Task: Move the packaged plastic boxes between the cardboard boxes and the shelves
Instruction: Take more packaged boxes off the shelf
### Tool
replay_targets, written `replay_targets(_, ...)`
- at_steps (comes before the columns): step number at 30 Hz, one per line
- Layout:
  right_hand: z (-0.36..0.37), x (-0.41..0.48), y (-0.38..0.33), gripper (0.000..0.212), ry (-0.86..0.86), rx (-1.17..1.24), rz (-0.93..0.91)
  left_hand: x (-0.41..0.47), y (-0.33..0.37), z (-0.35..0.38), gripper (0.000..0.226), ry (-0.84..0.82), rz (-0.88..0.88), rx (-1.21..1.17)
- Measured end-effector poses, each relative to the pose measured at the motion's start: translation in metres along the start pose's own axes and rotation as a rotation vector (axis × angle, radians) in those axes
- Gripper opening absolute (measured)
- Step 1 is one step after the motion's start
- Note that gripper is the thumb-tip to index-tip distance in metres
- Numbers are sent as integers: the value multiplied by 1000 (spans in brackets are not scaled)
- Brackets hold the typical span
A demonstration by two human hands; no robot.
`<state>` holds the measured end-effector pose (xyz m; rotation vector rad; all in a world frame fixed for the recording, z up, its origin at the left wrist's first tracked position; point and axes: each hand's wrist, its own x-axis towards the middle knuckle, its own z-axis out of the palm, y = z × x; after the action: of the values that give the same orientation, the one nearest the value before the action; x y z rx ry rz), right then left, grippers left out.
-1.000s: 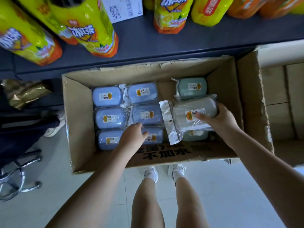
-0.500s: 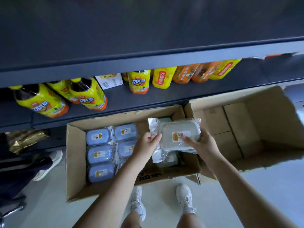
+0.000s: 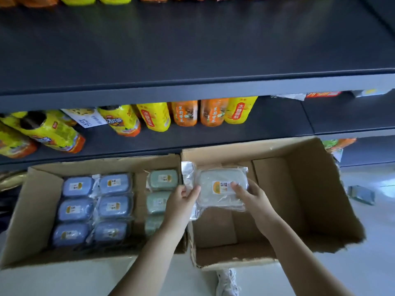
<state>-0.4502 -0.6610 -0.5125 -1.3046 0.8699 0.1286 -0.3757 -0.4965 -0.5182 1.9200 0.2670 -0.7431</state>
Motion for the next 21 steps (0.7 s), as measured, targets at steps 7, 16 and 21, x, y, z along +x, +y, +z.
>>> replay_targets(7,-52,70,39,48,77,-124,74,26,-25,91,40,93,-286,-285)
replay_targets(16,-49,164,96,34,111,-233,168,107,-86,138,40,243,-541,-813)
replay_targets(21,-29,208,121,47,66,-359,100,137,-98,149,33,278,-595,-1041)
